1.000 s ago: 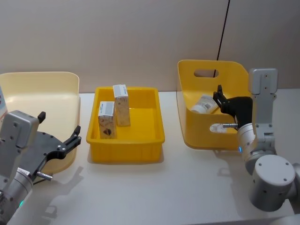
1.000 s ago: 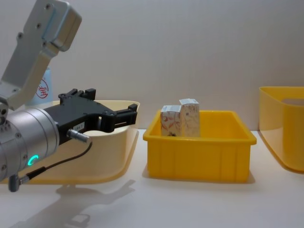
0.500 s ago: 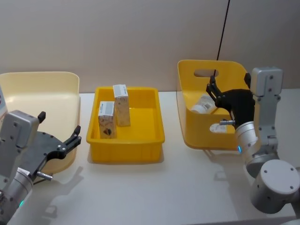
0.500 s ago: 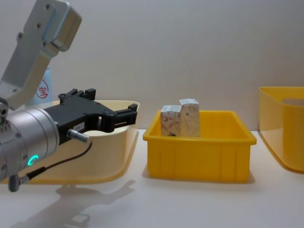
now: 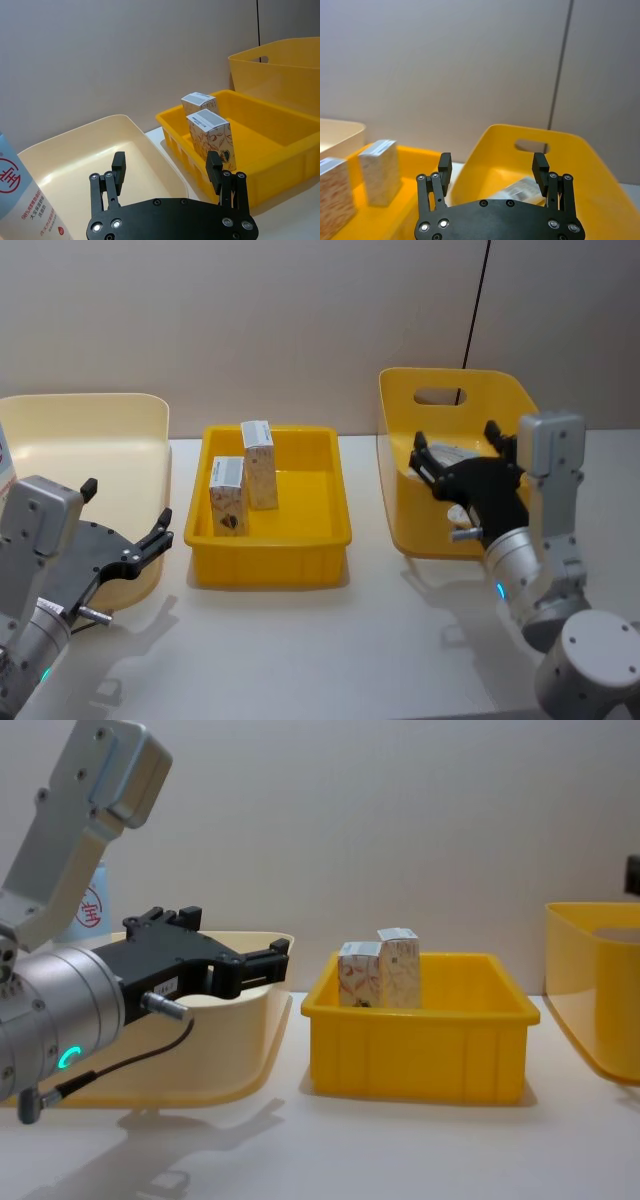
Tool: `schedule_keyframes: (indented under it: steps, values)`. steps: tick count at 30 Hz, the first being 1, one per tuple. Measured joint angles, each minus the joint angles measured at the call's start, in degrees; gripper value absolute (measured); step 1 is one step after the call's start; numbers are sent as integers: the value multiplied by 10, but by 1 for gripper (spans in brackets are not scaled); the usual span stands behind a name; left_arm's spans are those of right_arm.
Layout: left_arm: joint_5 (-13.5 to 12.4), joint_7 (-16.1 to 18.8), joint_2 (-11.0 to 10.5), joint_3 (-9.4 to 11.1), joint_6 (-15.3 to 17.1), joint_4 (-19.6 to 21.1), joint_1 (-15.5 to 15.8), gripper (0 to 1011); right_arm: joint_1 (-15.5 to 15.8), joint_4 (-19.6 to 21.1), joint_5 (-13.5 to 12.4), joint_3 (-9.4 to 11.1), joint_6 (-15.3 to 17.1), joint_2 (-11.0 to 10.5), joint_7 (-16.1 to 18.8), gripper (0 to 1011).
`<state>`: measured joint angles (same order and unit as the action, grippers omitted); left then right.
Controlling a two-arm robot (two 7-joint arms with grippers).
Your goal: Bimanual collaborative sorting of washing and personal care products
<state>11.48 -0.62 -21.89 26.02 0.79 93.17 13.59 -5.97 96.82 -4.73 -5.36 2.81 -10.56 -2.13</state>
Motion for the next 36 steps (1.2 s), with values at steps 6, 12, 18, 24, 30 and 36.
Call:
schedule_keyframes:
  steps: [6, 12, 18, 24, 30, 36]
  values:
    - [0, 0, 0, 0, 0, 0, 0, 1000, 25, 16, -42, -28, -3, -32, 21, 1001]
    - [0, 0, 0, 0, 0, 0, 0, 1000, 49, 32, -84, -55, -6, -63, 43, 1001]
    - [0, 0, 0, 0, 0, 0, 0, 1000, 64, 42, -110, -72, -9, -83, 56, 1001]
    - [0, 0, 0, 0, 0, 0, 0, 1000, 68, 44, -117, -76, -9, -88, 59, 1001]
    - [0, 0, 0, 0, 0, 0, 0, 1000, 68, 44, -117, -76, -9, -88, 60, 1001]
    - [0, 0, 0, 0, 0, 0, 0, 1000, 68, 44, -117, -76, -9, -88, 60, 1001]
